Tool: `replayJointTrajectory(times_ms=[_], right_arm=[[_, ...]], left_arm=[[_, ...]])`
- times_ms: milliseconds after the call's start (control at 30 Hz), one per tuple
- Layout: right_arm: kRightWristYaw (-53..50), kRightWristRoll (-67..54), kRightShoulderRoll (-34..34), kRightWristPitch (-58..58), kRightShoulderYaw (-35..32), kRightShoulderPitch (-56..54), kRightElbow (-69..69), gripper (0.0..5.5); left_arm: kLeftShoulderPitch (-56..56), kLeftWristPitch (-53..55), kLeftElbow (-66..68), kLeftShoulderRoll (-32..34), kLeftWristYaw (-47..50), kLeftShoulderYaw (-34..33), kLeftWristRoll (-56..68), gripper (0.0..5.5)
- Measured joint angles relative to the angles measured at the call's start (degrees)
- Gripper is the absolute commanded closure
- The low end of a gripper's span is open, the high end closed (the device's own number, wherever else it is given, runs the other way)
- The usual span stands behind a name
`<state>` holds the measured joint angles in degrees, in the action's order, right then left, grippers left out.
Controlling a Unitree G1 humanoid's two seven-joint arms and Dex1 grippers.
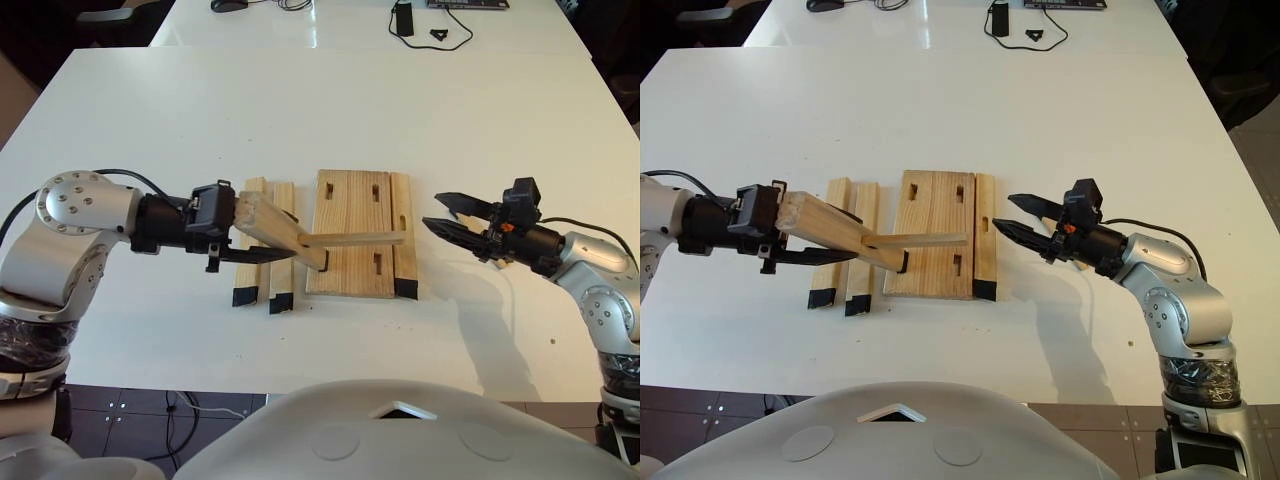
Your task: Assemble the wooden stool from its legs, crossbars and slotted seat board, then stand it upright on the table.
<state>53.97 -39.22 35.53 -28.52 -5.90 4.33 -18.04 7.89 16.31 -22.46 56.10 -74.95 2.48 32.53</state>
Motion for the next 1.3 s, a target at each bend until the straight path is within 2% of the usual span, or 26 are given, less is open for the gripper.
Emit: replayJointTrajectory(times_ms=[367,567,667,767,1000,1167,1300], right_arm=[[-0.7,1.1,-1.6,1.1,1.3,1.0,0.0,2.55],[-0.7,1.3,-1.6,1.2,1.3,1.5,0.0,2.55],[-0.7,1.4,-1.6,1.3,1.3,1.6,0.0,2.55],[-0.7,1.7,-1.6,1.5,1.3,1.9,-0.1,2.55],[-0.8,2.2,-1.6,1.7,1.3,1.9,-0.3,2.55],[-1.3,2.3,-1.6,2.8,0.0,5.1,-1.8,2.55],[-2.6,2.5,-1.6,3.5,-1.2,8.5,-3.7,2.55]], left_arm=[[2.2,-2.0,5.3,-0.9,-0.9,4.0,-0.1,3.47],[2.3,1.0,5.3,-2.0,2.7,4.7,0.4,3.47],[2.0,3.9,4.6,-2.1,5.1,5.2,-0.8,2.9],[-2.5,8.7,5.3,-2.3,7.0,7.8,-3.0,2.86],[-5.7,11.0,0.4,0.1,7.7,-2.2,-0.9,2.86],[-18.6,14.7,-5.3,2.7,10.7,-12.0,-1.6,2.86],[-26.0,27.0,-12.8,-0.7,22.5,-14.5,-0.9,2.86]])
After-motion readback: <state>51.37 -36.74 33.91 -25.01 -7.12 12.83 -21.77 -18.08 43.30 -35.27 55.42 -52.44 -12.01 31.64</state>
